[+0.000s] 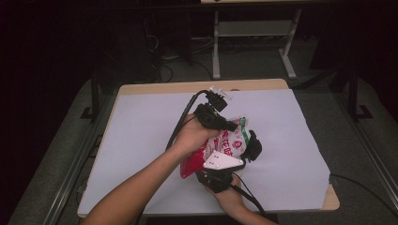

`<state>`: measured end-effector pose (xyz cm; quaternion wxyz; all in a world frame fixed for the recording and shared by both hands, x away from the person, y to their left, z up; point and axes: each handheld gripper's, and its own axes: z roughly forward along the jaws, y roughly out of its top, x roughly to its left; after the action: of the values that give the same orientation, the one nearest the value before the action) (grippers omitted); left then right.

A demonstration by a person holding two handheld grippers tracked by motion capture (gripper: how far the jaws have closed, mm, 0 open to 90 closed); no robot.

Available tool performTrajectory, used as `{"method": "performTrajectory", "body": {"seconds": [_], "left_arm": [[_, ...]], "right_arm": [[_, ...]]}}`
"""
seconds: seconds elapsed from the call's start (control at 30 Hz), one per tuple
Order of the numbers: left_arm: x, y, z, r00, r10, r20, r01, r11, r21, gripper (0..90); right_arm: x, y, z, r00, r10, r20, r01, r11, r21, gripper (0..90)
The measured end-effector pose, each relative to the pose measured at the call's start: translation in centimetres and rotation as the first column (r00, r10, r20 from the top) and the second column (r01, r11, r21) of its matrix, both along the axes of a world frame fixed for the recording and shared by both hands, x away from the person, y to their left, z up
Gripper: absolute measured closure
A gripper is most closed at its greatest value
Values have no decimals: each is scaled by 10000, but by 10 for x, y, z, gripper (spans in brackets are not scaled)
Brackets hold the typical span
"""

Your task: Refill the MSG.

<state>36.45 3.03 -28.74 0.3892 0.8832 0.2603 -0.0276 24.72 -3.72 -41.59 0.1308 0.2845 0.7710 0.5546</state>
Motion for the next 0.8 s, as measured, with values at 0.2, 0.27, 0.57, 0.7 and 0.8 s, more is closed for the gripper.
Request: {"method": "performTrajectory", "body": {"seconds": [0.2,0.27,0.57,0.7,0.8], "left_arm": [[0,0,0,10000,3,-18,-3,10000,3,899],[0,0,0,10000,19,-29,-18,10000,31,899],[-1,-1,0,10000,28,-27,-28,10000,42,899],[-1,-1,0,10000,46,-51,-46,10000,44,899],[-1,-1,0,10000,54,-50,-54,10000,51,899]], "right_arm": [[0,0,0,10000,1,1,-1,10000,0,900],[0,0,0,10000,20,-8,-20,10000,11,900],[-1,1,1,10000,24,-6,-24,10000,34,900],[-1,1,1,10000,31,-29,-31,10000,41,900],[-1,2,1,10000,55,-47,-55,10000,71,900]]}}
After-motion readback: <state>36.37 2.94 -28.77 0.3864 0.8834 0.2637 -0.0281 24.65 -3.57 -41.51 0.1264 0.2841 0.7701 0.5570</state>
